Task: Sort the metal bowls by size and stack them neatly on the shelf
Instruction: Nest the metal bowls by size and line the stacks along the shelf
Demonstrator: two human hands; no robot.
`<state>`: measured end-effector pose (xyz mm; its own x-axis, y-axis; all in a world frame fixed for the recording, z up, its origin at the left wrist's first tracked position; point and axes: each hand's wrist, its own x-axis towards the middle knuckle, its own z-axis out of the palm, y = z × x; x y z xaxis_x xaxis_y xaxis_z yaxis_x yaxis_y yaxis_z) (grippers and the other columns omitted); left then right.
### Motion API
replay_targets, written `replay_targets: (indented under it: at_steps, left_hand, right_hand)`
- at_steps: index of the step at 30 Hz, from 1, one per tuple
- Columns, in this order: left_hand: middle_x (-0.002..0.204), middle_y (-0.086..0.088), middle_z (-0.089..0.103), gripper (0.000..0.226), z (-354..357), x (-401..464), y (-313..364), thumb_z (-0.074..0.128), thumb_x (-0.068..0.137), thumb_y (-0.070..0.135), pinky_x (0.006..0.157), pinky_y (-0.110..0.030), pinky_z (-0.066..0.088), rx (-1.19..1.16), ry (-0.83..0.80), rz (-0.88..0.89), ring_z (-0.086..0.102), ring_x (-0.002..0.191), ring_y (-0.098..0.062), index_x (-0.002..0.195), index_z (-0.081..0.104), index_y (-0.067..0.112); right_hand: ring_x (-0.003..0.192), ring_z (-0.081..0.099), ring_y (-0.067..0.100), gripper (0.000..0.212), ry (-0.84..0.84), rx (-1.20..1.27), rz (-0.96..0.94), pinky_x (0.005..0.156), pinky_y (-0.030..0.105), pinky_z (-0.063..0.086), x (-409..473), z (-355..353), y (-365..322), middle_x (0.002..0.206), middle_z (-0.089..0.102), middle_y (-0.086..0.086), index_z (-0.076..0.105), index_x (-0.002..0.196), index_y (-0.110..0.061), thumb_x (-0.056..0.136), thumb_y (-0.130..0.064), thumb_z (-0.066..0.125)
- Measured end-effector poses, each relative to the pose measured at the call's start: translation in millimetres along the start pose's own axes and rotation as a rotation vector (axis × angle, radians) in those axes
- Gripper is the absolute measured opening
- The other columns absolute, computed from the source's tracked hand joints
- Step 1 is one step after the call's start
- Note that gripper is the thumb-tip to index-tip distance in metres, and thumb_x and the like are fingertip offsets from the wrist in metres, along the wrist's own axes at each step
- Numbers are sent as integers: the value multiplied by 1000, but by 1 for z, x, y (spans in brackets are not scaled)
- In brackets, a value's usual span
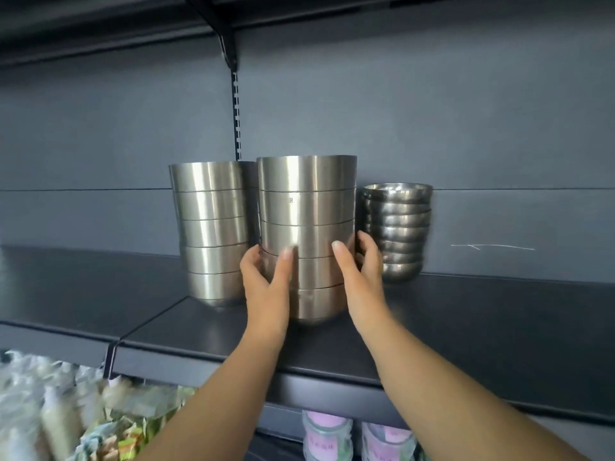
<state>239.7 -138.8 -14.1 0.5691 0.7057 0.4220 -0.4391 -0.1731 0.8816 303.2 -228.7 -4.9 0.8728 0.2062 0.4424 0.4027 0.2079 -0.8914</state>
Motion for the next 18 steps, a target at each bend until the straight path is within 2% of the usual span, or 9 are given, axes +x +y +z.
replay_targets:
  at_steps: [2, 6, 9, 12, 15, 18]
  left_hand:
    - [152, 3, 25, 68, -2, 5, -1, 50, 86, 48, 106, -25, 20, -36, -25, -55, 25, 140, -13, 144, 21, 27]
    - [157, 5, 16, 76, -2, 2, 1, 52, 85, 49, 109, -26, 17, 12, -96, -73, 17, 143, -10, 147, 14, 27]
    - [158, 5, 13, 80, -2, -10, 7, 55, 84, 48, 114, -27, 16, 20, -93, -61, 15, 144, -9, 148, 12, 26]
    - [158, 7, 13, 79, -9, -31, 18, 52, 85, 50, 109, -23, 15, 52, -85, -52, 13, 144, -7, 148, 11, 28]
    - [157, 10, 12, 80, -25, -47, 31, 51, 85, 51, 103, -20, 14, 94, -86, -21, 12, 143, -5, 148, 9, 28]
    - [157, 13, 12, 85, -50, -57, 48, 53, 80, 56, 108, -22, 14, 105, -108, 3, 12, 143, -4, 148, 10, 30]
  right_hand:
    - [138, 27, 12, 65, -22, 38, 54, 108, 28, 23, 5, 1, -2, 153, 22, -6, 26, 143, -32, 85, -45, 53]
    - [123, 37, 4, 61, -134, 70, 71, 100, 22, 26, -2, 5, -9, 147, 36, -10, 25, 144, -33, 89, -46, 47]
    - [122, 38, 3, 58, -115, 92, 56, 100, 22, 28, -11, 0, -15, 144, 40, -10, 28, 143, -31, 89, -45, 46]
    - [120, 42, 3, 57, -92, 111, 44, 97, 21, 31, -32, -2, -23, 141, 44, -10, 31, 142, -30, 89, -43, 46]
    - [118, 36, -3, 58, -62, 139, 37, 96, 17, 27, -59, 5, -33, 143, 39, -12, 26, 144, -29, 91, -42, 44]
    - [116, 33, -6, 60, -26, 157, 13, 97, 15, 25, -83, 19, -43, 141, 38, -14, 22, 145, -26, 92, -41, 42]
